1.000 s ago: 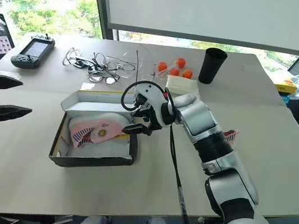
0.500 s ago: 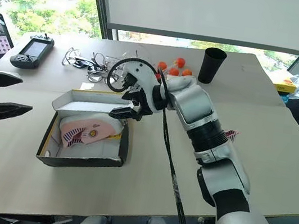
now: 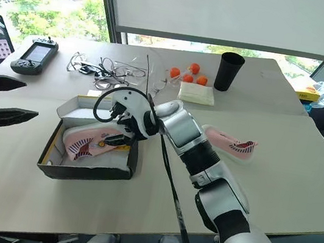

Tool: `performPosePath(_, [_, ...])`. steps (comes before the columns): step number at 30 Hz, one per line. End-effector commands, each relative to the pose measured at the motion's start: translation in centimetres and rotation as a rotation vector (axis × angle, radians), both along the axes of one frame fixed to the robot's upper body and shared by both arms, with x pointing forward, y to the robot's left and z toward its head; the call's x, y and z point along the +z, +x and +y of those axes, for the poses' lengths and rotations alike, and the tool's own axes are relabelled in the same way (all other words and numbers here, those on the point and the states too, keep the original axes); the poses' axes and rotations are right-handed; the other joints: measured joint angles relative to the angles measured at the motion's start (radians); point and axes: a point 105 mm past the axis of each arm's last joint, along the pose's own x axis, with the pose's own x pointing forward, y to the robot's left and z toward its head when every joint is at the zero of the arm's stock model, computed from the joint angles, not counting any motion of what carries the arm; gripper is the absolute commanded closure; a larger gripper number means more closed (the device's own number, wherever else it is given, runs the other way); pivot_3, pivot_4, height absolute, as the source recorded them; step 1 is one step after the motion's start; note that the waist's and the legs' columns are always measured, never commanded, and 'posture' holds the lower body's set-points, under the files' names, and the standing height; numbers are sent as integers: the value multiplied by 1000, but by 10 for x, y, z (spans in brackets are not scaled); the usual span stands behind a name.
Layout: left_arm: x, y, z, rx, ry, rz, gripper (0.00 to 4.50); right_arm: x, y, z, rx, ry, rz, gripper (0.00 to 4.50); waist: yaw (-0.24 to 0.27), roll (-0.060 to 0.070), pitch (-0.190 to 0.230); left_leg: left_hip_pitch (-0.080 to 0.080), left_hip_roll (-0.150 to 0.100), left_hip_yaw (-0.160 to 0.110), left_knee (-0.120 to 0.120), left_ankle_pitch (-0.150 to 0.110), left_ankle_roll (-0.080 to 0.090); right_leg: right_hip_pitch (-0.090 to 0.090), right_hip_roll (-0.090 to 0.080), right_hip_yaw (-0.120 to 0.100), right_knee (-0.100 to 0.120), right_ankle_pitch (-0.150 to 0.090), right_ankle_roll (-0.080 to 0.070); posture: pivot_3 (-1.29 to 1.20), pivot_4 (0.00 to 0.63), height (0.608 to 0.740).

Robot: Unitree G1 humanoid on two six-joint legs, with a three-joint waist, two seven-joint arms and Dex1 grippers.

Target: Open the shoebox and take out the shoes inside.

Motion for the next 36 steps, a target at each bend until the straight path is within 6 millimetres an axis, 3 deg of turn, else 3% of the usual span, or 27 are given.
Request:
performPosePath(1, [5,-4,-3,-11,5,-31,0,20,0,-2,-1,31,-27,195,1,0,0,0,0,0,0,0,0,0,0,0,0,0,0,0,150,740])
performPosePath(7, [2,-1,-4,-12,1,-26,0,43,-5,0,28,51,-81,195,0,0,0,-1,0,0,0,0,0,-1,0,0,0,0,0,0,150,740])
performPosePath(13, [3,1,-7,-23,0,-31,0,22,0,-3,12,-8,-89,195,1,0,0,-1,0,0,0,0,0,-1,0,0,0,0,0,0,150,740])
performPosePath(17, [4,0,-6,-19,1,-31,0,21,-2,-3,17,-11,-86,195,1,0,0,-1,0,0,0,0,0,-1,0,0,0,0,0,0,150,740])
performPosePath(22, [4,1,-4,-10,-3,-27,0,53,-19,13,116,104,-143,195,-1,0,0,-1,0,0,0,0,0,-1,0,0,0,0,0,0,150,740])
performPosePath(25, [4,3,2,15,5,-27,0,53,-30,25,196,78,-234,195,-1,0,0,-1,0,0,0,0,0,-1,0,0,0,0,0,0,150,740])
performPosePath(31, [13,5,20,84,22,-51,0,18,-35,53,416,-103,-674,195,-1,0,0,0,0,0,0,0,0,-1,1,0,0,0,0,0,150,740])
performPosePath(36, [10,2,20,93,19,-52,0,11,-27,72,506,-161,-892,195,0,0,0,-1,0,0,0,0,-2,-1,1,0,-1,0,0,0,150,740])
